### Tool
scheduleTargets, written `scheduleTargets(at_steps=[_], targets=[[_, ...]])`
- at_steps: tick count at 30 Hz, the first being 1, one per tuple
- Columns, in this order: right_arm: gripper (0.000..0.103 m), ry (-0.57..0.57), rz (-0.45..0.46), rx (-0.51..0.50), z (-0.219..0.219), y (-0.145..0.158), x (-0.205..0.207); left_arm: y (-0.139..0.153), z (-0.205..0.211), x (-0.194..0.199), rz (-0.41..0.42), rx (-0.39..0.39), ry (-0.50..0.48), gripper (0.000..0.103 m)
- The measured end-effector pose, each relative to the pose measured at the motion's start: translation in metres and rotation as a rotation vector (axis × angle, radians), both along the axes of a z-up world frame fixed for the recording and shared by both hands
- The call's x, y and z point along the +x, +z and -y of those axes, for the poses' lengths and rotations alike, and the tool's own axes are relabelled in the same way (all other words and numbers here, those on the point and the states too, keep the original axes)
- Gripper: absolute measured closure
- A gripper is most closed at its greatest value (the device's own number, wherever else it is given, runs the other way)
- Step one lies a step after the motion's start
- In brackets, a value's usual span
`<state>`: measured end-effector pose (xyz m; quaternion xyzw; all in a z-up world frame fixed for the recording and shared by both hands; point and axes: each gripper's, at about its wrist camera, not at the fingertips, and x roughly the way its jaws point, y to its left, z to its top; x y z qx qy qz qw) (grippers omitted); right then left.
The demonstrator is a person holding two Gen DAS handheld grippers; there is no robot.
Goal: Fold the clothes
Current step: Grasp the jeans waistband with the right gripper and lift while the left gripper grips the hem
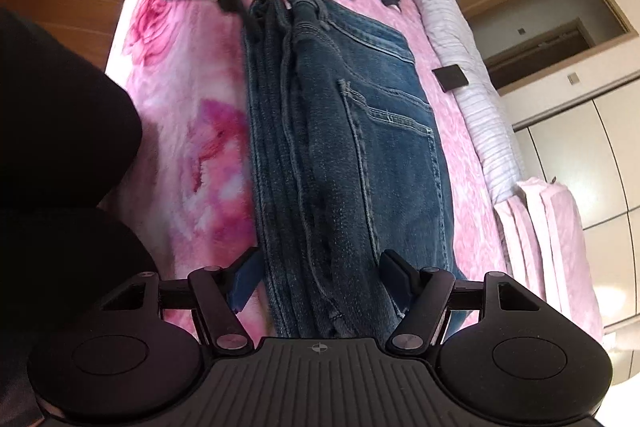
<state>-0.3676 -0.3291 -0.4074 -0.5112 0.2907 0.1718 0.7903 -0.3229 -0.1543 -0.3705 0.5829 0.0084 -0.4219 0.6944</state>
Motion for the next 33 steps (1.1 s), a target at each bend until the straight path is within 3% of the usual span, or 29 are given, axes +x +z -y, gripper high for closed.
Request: scheduleTargets(at_steps=[3,9,13,15,18,23,26,27,28,30,31,33], targets=[[0.036,0.001,0.009,-0.017,0.001,-0.004,0.000,-0.021,0.009,-0.005,0.086,0.070,-0.020,0.037],[0.036,0.030,0.023,-0.068,-0.004,-0.010,0.002,-0.034,0.022,-0.006,0.185,0.126,-0.036,0.029],[0.025,0.018,0.027,-0.061,-0.003,-0.007,0.012,-0.037,0.036,-0.001,0.212,0.152,-0.021,0.027],[0.025,-0.001,0.033,-0.037,0.002,-0.003,0.011,-0.033,0.035,0.002,0.202,0.139,-0.010,0.029],[0.025,-0.029,0.067,-0.026,0.008,-0.002,0.000,-0.024,0.033,0.008,0.121,0.100,0.016,0.045],[0.025,-0.048,0.099,-0.009,0.007,-0.011,-0.005,0.000,0.033,0.023,-0.026,0.019,0.079,0.044],[0.025,-0.027,0.130,-0.031,0.004,-0.015,0.001,0.009,0.033,0.026,-0.048,0.005,0.087,0.043],[0.027,-0.017,0.140,-0.035,0.004,-0.016,0.005,0.008,0.033,0.024,-0.036,0.012,0.082,0.043],[0.044,-0.019,0.142,-0.026,0.005,-0.012,0.007,0.006,0.033,0.022,-0.018,0.019,0.077,0.040],[0.059,-0.025,0.144,-0.006,0.006,-0.004,0.013,-0.001,0.032,0.016,0.032,0.031,0.074,0.036],[0.065,-0.026,0.155,0.007,0.007,0.002,0.013,-0.005,0.033,0.014,0.060,0.037,0.073,0.035],[0.067,-0.033,0.166,0.025,0.008,0.012,0.013,-0.014,0.035,0.013,0.124,0.065,0.078,0.037]])
